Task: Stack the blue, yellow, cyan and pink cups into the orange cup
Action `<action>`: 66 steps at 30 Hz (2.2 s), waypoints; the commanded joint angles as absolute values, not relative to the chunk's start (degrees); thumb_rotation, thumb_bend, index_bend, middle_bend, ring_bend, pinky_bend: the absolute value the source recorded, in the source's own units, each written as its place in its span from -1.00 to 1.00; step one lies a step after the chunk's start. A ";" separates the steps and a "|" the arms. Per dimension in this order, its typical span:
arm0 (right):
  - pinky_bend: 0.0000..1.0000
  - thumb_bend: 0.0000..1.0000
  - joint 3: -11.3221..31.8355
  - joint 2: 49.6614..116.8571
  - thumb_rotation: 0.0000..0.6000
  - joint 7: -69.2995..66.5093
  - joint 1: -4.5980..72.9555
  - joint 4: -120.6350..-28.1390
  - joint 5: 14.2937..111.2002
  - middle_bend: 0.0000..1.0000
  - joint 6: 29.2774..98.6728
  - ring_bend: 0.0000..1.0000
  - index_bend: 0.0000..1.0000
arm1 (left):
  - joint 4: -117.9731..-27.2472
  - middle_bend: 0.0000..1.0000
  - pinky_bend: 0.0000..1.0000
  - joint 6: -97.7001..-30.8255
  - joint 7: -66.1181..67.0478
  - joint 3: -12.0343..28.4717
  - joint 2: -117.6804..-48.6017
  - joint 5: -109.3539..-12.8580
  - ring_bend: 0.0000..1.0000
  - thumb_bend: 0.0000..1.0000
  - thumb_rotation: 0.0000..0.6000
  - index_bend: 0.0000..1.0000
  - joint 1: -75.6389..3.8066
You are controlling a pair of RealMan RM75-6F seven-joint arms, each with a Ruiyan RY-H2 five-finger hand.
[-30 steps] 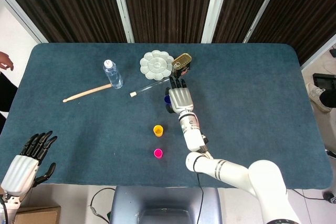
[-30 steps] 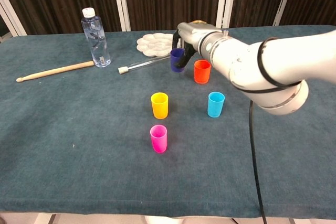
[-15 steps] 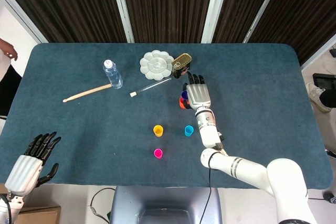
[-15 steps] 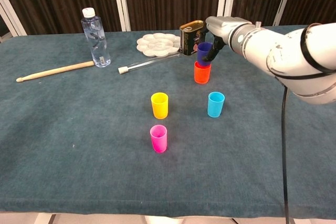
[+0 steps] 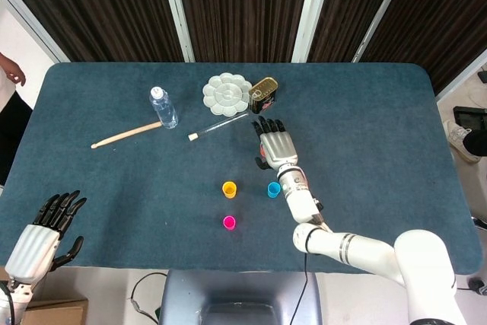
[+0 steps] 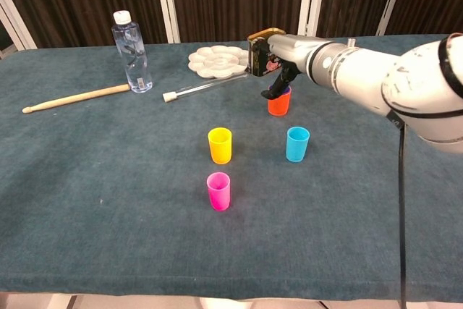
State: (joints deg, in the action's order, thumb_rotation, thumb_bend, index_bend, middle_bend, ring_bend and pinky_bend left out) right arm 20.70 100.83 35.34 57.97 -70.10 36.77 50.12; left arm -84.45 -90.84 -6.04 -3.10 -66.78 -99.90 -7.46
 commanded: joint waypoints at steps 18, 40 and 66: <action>-1.00 -0.04 11.21 100.16 1.00 38.55 58.86 -82.36 40.51 -1.00 50.00 -1.00 -0.36 | -84.63 -1.00 -0.83 -90.87 -5.98 -3.05 -66.48 -99.48 -1.00 -0.13 1.00 -1.00 -7.20; -1.00 -0.03 12.83 105.60 1.00 38.03 59.62 -76.90 40.87 -0.93 54.53 -1.00 0.21 | -84.79 -1.00 -0.83 -90.89 -6.50 -3.17 -65.81 -99.25 -1.00 -0.13 1.00 -1.00 -6.88; -1.00 -0.03 22.03 101.74 1.00 34.22 56.37 -66.36 36.48 -0.89 57.36 -1.00 0.20 | -85.14 -1.00 -0.83 -89.04 -5.61 -3.12 -66.22 -98.58 -1.00 -0.16 1.00 -1.00 -7.37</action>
